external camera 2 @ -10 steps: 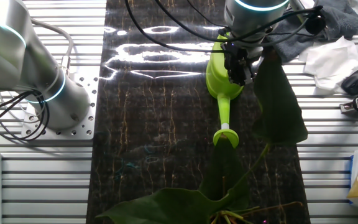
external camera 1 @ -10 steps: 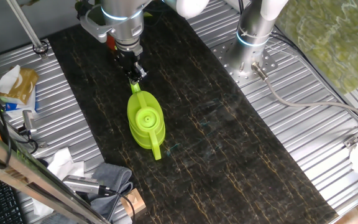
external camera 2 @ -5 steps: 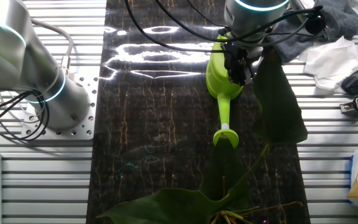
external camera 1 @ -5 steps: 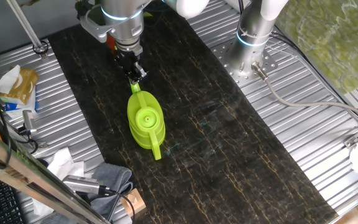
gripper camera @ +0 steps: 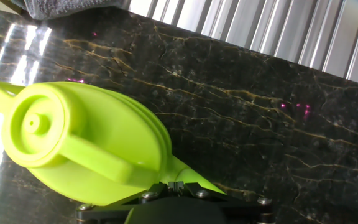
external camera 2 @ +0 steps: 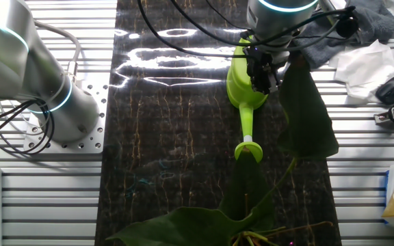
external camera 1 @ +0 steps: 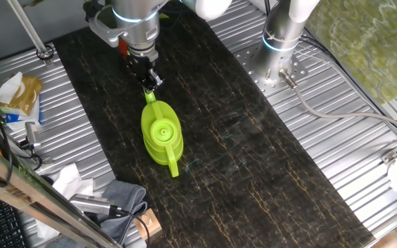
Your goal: Water the plant
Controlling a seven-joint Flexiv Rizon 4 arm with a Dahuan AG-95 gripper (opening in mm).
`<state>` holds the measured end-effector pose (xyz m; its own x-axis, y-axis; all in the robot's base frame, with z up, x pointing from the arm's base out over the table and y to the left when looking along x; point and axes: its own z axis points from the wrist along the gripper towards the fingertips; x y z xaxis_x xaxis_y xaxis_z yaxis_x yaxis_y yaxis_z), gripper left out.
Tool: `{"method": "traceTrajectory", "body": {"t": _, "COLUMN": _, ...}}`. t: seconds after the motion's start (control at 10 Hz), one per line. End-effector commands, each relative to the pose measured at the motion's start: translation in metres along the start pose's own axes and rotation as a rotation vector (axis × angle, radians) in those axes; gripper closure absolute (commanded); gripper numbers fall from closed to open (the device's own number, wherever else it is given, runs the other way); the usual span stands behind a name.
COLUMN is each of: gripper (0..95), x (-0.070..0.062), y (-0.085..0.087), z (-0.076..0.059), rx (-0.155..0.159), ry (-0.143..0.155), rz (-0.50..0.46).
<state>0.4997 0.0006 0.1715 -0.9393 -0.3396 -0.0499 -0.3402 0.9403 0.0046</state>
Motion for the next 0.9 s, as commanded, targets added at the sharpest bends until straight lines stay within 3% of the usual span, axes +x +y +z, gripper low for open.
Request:
{"method": "traceTrajectory", "body": {"t": 0.1, "gripper": 95.0, "x": 0.000, "y": 0.000, "z": 0.000, "rx": 0.000, "ry": 0.000, "rz": 0.001}}
{"method": "traceTrajectory", "body": {"t": 0.5, "gripper": 95.0, "x": 0.000, "y": 0.000, "z": 0.000, "rx": 0.000, "ry": -0.004, "rz": 0.025}}
{"method": "traceTrajectory", "body": {"t": 0.9, "gripper": 95.0, "x": 0.001, "y": 0.001, "z": -0.011, "rx": -0.001, "ry": -0.006, "rz": 0.065}}
